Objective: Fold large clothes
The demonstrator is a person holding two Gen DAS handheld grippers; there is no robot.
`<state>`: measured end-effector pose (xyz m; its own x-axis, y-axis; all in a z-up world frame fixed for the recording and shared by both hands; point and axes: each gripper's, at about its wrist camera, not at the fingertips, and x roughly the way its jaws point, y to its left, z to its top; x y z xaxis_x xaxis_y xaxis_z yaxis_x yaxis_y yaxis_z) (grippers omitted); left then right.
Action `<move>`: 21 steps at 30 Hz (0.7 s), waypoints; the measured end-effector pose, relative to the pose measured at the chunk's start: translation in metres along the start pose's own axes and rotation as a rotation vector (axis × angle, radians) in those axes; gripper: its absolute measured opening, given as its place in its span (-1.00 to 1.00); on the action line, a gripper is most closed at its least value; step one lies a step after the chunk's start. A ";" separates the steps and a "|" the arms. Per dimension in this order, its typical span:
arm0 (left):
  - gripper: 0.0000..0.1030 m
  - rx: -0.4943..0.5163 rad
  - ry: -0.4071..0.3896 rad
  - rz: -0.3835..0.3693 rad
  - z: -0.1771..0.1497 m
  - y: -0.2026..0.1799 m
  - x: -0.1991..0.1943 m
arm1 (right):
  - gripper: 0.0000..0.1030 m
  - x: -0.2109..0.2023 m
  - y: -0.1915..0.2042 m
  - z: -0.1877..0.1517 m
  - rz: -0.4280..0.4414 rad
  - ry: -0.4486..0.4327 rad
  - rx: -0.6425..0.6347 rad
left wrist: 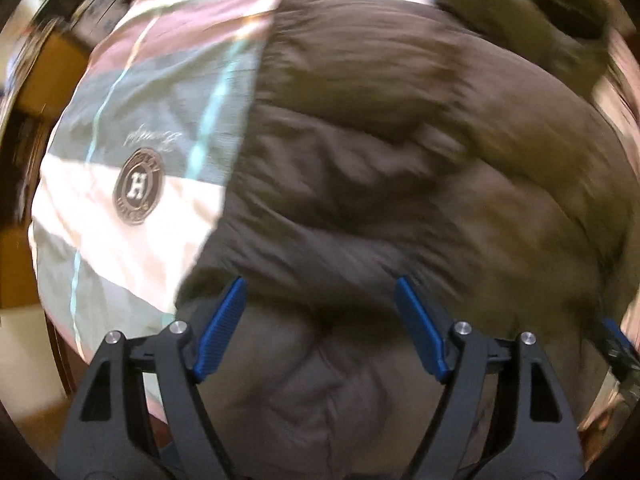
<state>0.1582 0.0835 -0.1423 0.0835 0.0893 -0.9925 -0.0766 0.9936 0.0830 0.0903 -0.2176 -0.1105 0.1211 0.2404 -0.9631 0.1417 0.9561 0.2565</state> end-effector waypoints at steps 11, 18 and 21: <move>0.49 0.138 0.109 0.071 -0.038 -0.047 0.036 | 0.97 0.035 -0.021 -0.045 -0.129 0.121 -0.077; 0.56 0.060 -0.081 0.041 -0.001 -0.037 -0.024 | 0.97 -0.027 -0.047 -0.006 0.013 -0.146 0.100; 0.58 -0.029 -0.074 0.047 0.024 -0.012 -0.021 | 0.97 -0.043 -0.088 0.018 0.067 -0.220 0.282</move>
<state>0.1815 0.0708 -0.1200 0.1519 0.1414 -0.9782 -0.1106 0.9859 0.1253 0.0900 -0.3147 -0.0905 0.3430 0.2295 -0.9109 0.3883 0.8483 0.3599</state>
